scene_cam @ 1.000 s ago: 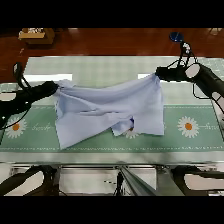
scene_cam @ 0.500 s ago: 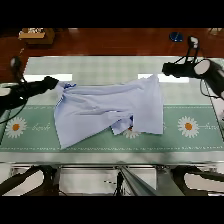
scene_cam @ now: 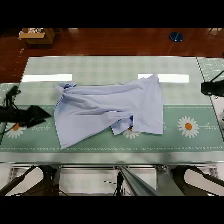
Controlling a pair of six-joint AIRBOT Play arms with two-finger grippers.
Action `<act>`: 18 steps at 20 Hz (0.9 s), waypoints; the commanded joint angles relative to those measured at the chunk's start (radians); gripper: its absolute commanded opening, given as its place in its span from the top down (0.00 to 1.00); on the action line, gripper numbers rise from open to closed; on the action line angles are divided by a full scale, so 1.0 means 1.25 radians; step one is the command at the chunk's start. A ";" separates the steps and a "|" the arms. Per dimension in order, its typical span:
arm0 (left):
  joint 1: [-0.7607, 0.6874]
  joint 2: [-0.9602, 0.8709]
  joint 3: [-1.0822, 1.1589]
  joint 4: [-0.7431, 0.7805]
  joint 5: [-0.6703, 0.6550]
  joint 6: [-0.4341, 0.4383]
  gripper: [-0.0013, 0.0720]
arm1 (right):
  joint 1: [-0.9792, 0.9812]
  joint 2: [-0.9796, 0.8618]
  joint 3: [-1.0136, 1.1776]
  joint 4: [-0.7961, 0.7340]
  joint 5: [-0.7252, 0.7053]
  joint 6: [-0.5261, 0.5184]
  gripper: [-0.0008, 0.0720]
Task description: Fold the shirts.
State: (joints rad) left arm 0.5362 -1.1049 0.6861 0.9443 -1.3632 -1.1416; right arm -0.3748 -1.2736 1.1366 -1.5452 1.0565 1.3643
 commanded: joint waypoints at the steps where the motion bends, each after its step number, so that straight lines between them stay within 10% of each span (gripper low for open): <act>1: 0.015 0.002 -0.128 0.042 -0.071 -0.018 0.23 | -0.048 0.004 -0.089 0.023 0.041 -0.032 0.49; 16: -0.148 -0.060 -0.222 -0.015 0.168 -0.019 0.23 | -0.048 0.004 -0.145 0.149 0.018 -0.033 0.49; 18: -0.224 -0.083 -0.221 -0.015 0.193 -0.019 0.47 | -0.048 0.004 -0.145 0.180 0.026 -0.033 0.49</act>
State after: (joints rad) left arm 0.3664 -1.1744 0.4137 0.9268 -1.2385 -1.1664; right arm -0.4339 -1.2694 0.9558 -1.3773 1.0794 1.3209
